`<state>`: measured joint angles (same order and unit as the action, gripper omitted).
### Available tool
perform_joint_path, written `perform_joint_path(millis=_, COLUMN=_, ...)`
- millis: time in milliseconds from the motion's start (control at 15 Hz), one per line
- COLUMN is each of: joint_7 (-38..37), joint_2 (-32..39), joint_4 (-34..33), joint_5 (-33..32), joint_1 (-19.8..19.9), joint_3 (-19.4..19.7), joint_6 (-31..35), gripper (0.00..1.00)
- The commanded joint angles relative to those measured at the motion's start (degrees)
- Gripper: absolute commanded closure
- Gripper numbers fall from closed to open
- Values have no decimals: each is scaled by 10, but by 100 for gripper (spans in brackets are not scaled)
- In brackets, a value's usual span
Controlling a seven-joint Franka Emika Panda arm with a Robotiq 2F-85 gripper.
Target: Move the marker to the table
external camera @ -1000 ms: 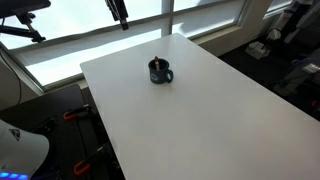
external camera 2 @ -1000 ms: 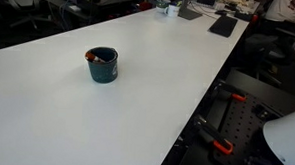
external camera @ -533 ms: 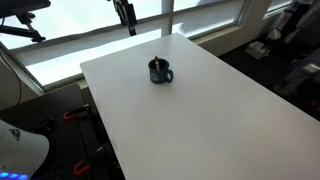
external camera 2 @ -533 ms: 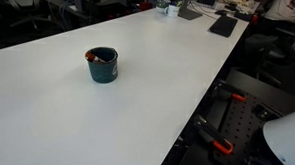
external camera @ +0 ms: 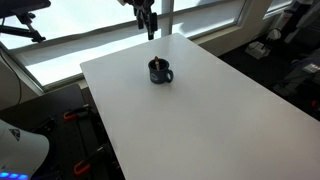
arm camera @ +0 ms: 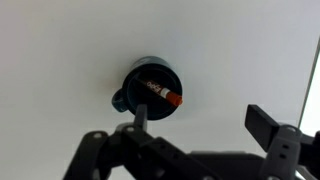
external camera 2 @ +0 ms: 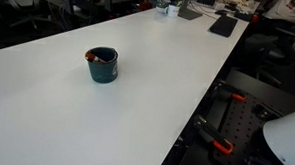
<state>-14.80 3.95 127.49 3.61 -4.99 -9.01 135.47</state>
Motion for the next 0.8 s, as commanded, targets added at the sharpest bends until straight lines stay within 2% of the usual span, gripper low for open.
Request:
perform_joint_path(millis=0, joint_7=1, joint_2=7, joint_4=-6, joint_5=1, joint_1=-9, joint_3=10, joint_6=-2, gripper=0)
perform_joint_path(millis=333, joint_7=2, joint_2=17, joint_4=-15, joint_5=3, joint_1=-10, joint_3=10, joint_6=-2, gripper=0)
perform_joint_path(millis=733, joint_7=19, joint_2=89, joint_4=-79, joint_5=22, joint_1=-4, joint_3=19, joint_6=-17, gripper=0)
